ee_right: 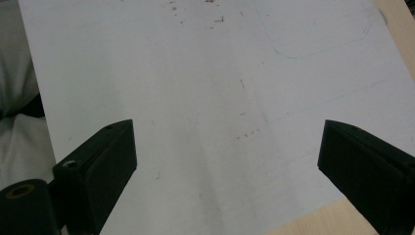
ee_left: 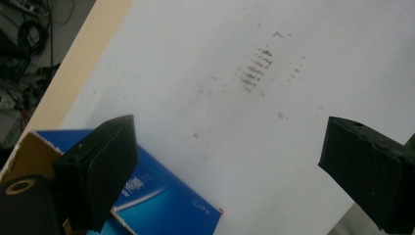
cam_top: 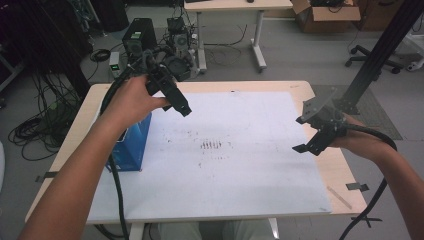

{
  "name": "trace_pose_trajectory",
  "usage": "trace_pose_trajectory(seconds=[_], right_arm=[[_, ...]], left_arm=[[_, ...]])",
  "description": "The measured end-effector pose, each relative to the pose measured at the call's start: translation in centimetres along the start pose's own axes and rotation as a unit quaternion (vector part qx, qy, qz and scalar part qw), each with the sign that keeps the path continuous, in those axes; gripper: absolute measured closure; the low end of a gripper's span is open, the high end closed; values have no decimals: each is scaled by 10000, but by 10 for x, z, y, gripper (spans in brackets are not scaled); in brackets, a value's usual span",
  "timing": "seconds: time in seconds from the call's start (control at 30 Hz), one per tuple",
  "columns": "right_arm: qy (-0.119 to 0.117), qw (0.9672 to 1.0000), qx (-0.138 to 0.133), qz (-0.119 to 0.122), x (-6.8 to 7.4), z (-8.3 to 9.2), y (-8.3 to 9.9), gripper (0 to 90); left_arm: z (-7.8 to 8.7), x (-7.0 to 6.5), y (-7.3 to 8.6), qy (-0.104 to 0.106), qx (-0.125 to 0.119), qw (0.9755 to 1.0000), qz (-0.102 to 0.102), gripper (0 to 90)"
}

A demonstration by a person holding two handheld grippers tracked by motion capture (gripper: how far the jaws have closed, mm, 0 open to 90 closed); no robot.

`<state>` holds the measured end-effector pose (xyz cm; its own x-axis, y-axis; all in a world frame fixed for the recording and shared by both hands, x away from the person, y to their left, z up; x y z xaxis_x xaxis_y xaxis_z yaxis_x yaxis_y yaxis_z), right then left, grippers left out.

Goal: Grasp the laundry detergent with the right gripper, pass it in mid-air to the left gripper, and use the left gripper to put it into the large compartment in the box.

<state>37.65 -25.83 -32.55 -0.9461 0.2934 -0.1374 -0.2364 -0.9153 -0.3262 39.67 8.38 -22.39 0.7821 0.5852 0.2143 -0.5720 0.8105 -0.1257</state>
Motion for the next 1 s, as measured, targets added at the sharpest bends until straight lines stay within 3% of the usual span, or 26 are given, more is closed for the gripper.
trace_pose_trajectory(seconds=[0.13,0.43,0.7,1.0], right_arm=[[-6,10000,2,-19,-1,0,1,73],[-10,10000,18,-49,-2,0,2,73],[-48,10000,36,-30,0,-3,1,72],[-80,9999,50,-47,0,-3,2,72]], left_arm=[[-4,-7,-8,22,44,9997,-248,78],[-12,-16,-20,29,55,9982,-593,75],[-16,-27,-32,66,-36,9955,-942,77],[-23,-35,-41,86,4,9936,-1126,77]])
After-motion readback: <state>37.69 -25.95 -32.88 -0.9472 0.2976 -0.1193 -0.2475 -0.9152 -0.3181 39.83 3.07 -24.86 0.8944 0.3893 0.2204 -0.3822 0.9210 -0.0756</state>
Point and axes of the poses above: each handheld gripper's, and its own axes: z roughly backward along the jaws, y roughly out of its underside, x roughly to its left, the point moved 6 cm from there along -z, roughly forward along the jaws, and after that the axes turned 10 degrees about x, right-handed, at the moved point
